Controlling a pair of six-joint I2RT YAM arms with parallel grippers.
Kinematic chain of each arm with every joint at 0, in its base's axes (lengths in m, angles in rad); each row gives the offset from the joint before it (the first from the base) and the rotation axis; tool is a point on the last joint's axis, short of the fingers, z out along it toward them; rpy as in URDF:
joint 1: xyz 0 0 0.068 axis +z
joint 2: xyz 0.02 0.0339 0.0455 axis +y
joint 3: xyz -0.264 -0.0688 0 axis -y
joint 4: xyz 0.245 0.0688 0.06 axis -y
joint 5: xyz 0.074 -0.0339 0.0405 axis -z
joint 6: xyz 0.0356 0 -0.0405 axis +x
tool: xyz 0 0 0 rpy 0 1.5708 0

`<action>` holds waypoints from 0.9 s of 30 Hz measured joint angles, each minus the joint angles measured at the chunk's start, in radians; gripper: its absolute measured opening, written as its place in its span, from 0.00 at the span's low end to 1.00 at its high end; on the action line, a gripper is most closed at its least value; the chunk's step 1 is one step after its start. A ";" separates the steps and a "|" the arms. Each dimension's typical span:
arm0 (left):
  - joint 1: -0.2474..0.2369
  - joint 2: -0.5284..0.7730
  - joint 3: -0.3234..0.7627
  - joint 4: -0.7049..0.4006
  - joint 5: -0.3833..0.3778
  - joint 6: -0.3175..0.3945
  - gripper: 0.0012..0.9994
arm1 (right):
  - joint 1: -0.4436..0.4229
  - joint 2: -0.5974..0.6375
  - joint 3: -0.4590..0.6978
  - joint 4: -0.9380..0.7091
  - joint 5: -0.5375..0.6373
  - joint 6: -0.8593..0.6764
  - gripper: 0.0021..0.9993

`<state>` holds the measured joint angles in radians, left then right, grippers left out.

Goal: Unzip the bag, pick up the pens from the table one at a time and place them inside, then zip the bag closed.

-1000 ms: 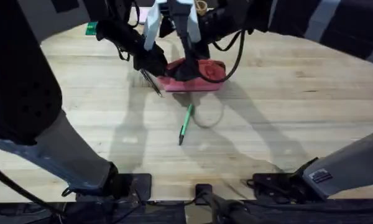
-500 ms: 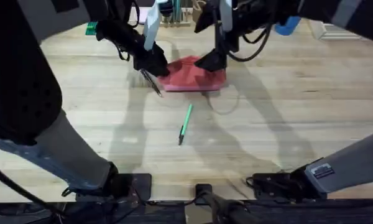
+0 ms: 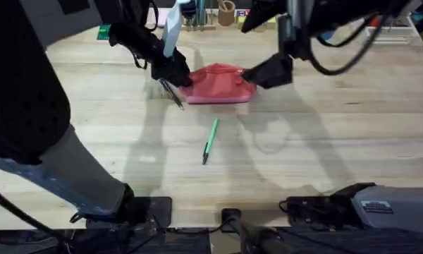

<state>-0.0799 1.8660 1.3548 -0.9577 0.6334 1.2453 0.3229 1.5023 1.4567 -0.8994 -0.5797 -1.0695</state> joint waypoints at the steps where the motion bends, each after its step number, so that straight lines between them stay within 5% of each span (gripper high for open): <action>1: 0.000 0.000 0.000 -0.001 0.000 0.000 0.04 | 0.000 -0.015 0.000 -0.020 0.000 0.001 1.00; 8: 0.000 0.000 0.000 -0.008 0.002 0.000 0.04 | 0.000 -0.154 0.000 -0.015 0.006 0.182 1.00; 21: 0.000 0.000 0.000 -0.008 0.003 0.000 0.04 | 0.017 -0.257 0.001 -0.014 0.230 1.027 1.00; 27: 0.000 0.000 0.000 -0.008 0.004 0.000 0.04 | 0.021 -0.257 0.001 -0.039 0.251 1.248 1.00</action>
<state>-0.0799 1.8660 1.3548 -0.9661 0.6373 1.2457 0.3443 1.2457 1.4578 -0.9385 -0.3286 0.1787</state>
